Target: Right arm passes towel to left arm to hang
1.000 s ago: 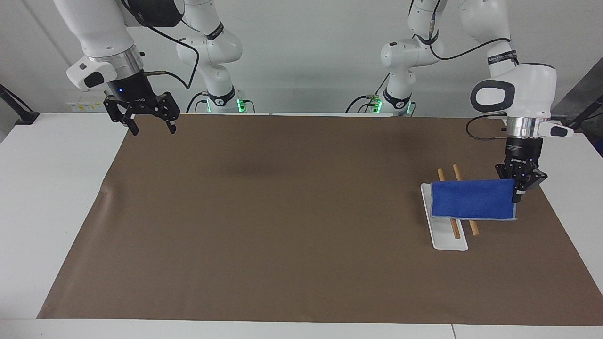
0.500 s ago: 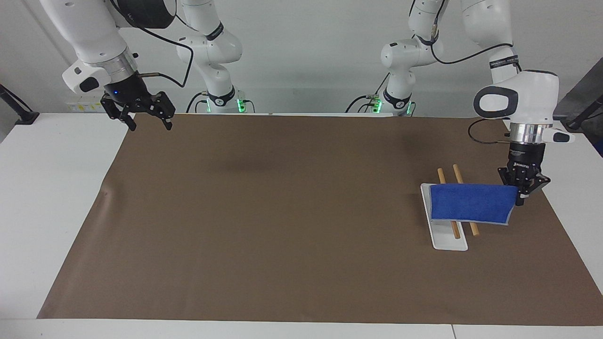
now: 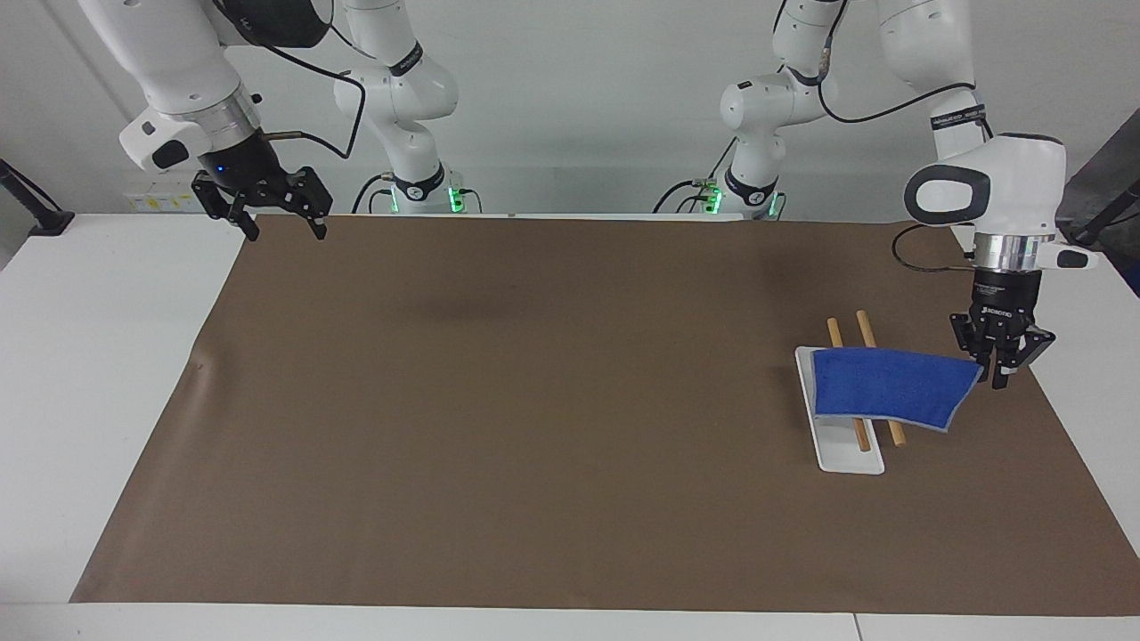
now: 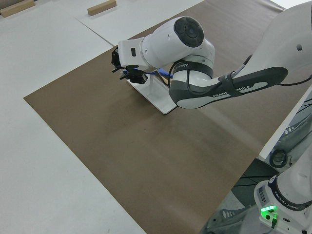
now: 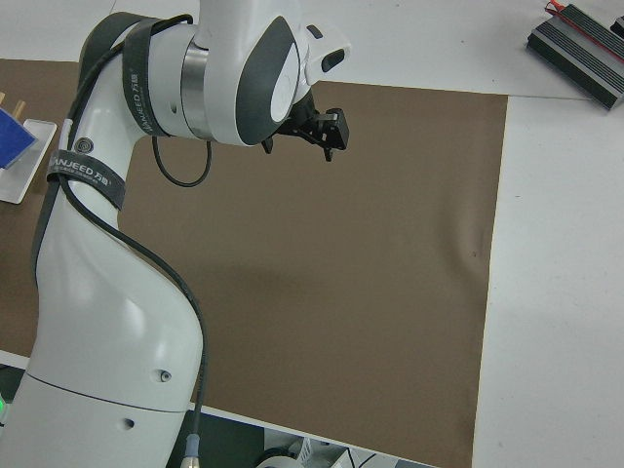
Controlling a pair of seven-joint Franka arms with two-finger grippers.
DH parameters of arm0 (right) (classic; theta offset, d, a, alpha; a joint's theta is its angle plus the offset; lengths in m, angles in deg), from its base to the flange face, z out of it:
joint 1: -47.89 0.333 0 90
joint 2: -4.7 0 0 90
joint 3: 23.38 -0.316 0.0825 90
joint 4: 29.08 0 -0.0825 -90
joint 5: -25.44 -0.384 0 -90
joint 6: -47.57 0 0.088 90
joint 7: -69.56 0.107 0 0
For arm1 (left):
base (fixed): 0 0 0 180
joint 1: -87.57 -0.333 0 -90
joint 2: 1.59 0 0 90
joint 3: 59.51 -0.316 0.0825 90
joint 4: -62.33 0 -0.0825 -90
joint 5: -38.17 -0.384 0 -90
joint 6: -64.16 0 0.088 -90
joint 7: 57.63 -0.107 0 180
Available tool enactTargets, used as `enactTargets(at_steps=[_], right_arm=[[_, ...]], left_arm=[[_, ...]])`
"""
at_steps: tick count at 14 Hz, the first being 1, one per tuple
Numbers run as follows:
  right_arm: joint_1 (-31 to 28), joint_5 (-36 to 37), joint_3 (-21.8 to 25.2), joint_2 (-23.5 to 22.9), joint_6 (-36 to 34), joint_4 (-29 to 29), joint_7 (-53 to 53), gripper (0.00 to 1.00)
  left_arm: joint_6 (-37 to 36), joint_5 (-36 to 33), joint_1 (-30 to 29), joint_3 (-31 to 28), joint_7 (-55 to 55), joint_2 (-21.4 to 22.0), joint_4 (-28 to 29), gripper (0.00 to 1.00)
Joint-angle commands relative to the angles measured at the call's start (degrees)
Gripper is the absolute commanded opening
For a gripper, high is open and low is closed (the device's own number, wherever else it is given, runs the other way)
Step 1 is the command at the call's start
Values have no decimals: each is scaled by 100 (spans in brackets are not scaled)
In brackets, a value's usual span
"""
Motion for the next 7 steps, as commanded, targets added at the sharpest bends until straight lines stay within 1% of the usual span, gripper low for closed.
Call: enactTargets(at_steps=[1,4,7], right_arm=[[-70,187,-82,41,-91,-50,70,100],[-105,179,-21,85,-134,2,87,100],[-96,179,-29,129,-144,46,61,100]], left_arm=[[78,71,-182,57,-143,-36,7,100],[43,53,-182,48,-222,7,-20,100],[-334,9,-173,39,-555,156,-72,100]])
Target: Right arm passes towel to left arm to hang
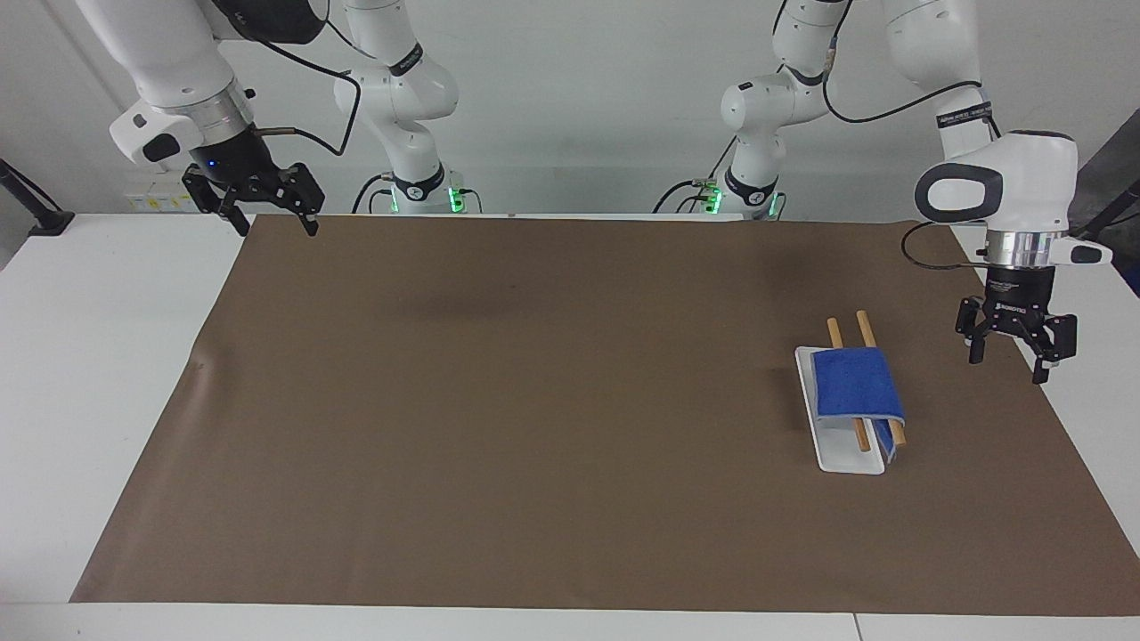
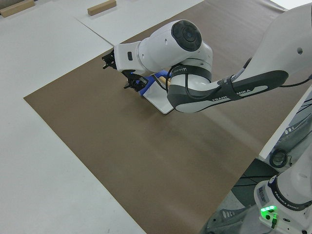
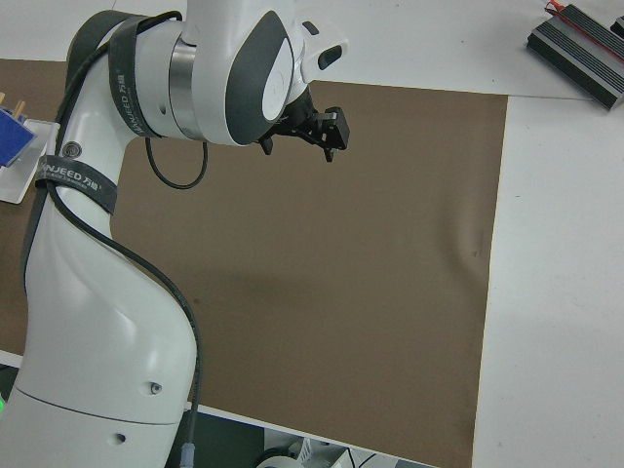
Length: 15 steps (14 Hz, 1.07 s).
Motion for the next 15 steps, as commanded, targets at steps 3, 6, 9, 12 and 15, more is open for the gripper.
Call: enactTargets(at_steps=[3,6,9,12,15], right_arm=[[20,204,-64,107,131,108,51,100],[2,204,-64,107,70,108,51,100],[-16,204,-64,116,131,169,51,100],[-16,204,-64,125,79,169,60,100],[-33,195,-55,125,52,161,60,100]], left_arm=[[-597,-7,70,37,-717,336,-82,100],[-843,-7,482,38,-1130,486,-91,100],[-1193,-7,887,46,-1228,749,-82,100],[-2098,-601,1168,99,-1281,996,-196,100],[-2995,-1681,1668,108,-1333,979,-538,100]])
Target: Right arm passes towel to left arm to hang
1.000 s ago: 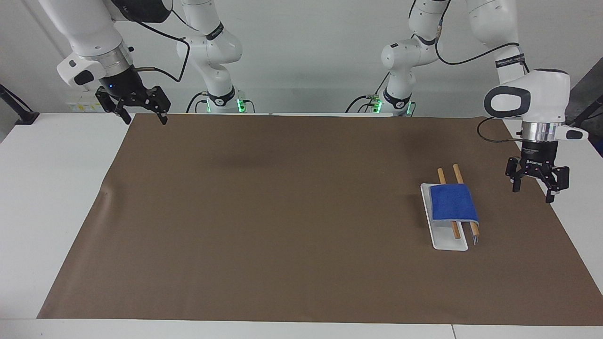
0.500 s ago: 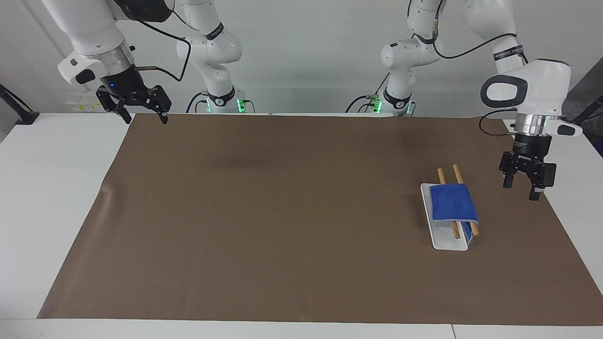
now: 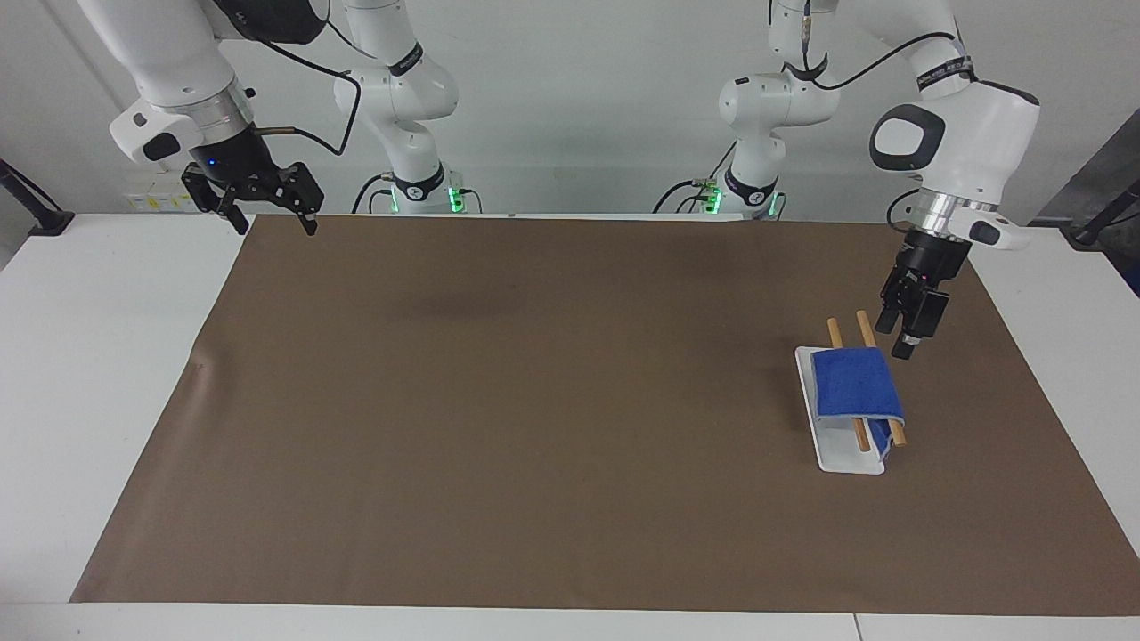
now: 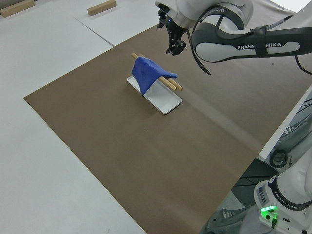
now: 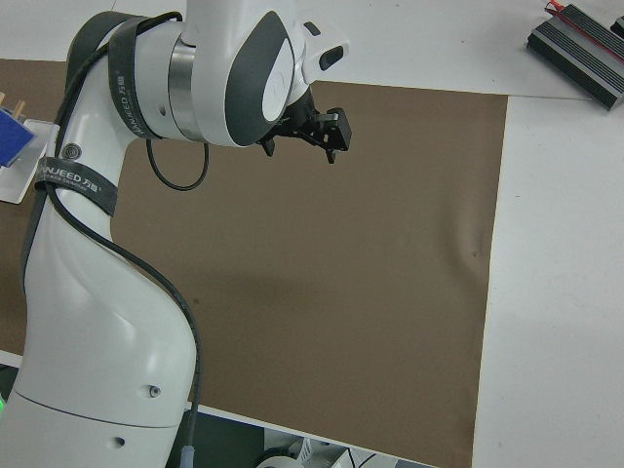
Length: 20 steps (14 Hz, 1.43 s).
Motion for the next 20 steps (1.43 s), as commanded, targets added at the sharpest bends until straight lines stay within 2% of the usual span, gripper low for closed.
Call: enactTargets(at_steps=[1,3,5,8,10,13,15,17,20], right_arm=[[-39,131,-31,110,42,131,60,100],[-31,131,-31,93,42,96,86,100],[4,140,-66,14,-63,-106,121,100],[-22,26,-75,23,-63,-36,437,100],[4,17,-75,84,-28,103,447,100],[5,-70,-75,93,-11,122,447,100],[-13,-88,-75,14,-98,-105,447,100],[13,-115,-84,-74,-292,-352,456,100],[-22,-106,-75,-48,-231,-230,421,100]], left_arm=[[-559,-816,389,-79,-312,-6,-250,100],[-1146,-1179,408,-70,-1222,-67,-564,100],[-1692,-1180,364,-79,-2567,-207,-995,100],[-1755,-1215,302,-87,-3763,-330,-1242,100],[-2035,-1224,293,-114,-4485,-497,-1663,100],[-2956,-1643,302,-105,-4866,-866,-2673,100],[-3555,-1769,311,-79,-4884,-999,-3218,100],[-4082,-1760,311,-79,-5050,-981,-3536,100],[-4961,-1760,311,-157,-5655,-885,-3739,100]])
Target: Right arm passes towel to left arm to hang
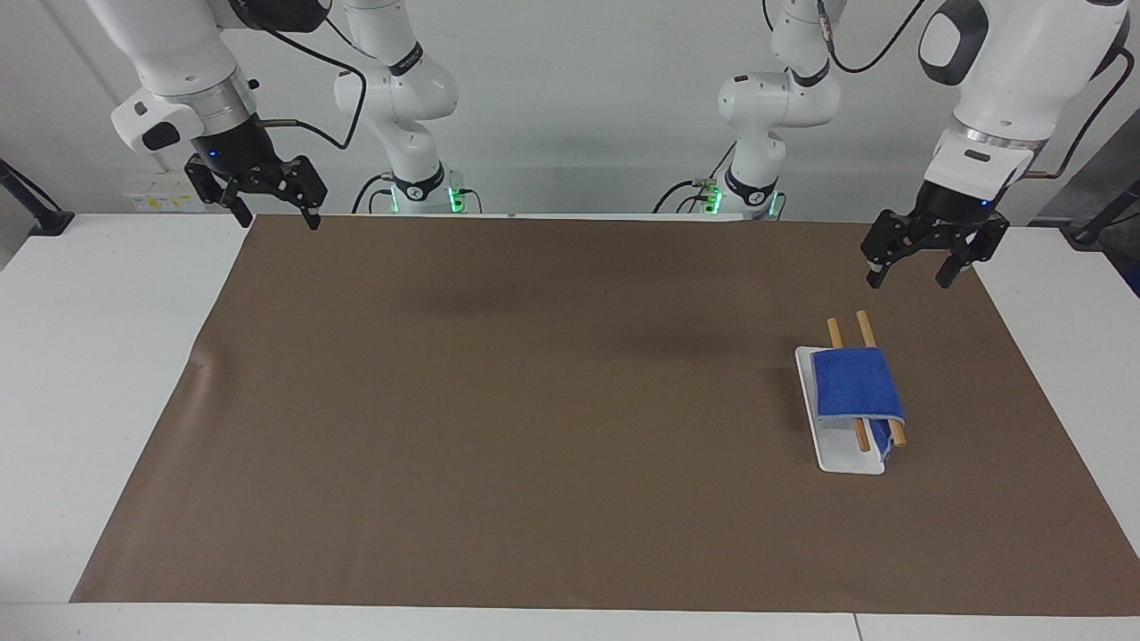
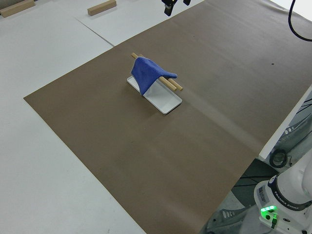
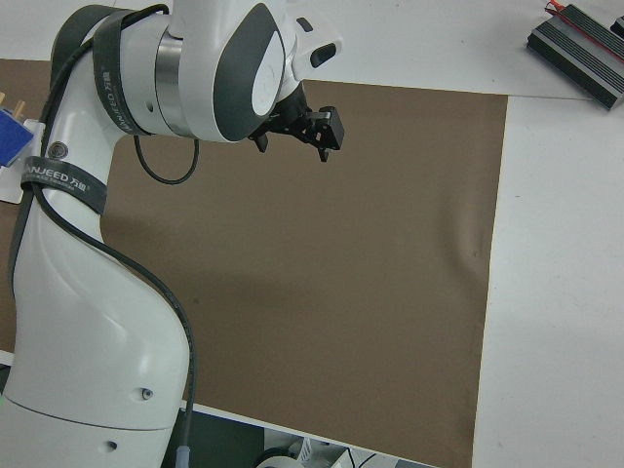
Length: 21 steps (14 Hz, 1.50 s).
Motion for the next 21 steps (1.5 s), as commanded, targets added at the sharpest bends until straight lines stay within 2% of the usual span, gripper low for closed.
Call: enactTargets(at_steps=[1,2,8,21], right_arm=[[-20,-60,-26,-37,-90,-49,108,100],[-3,-60,-26,-19,-90,-5,126,100],[-11,-60,-26,-1,-72,13,82,100],[-20,-60,-26,-1,-72,22,73,100]], left_arm=[[-715,-85,1,-43,-516,50,-243,100],[-830,-67,1,-34,-552,207,-182,100],[-1884,-58,1,-17,-553,340,-173,100],[-1868,30,27,1,-526,411,-146,100]])
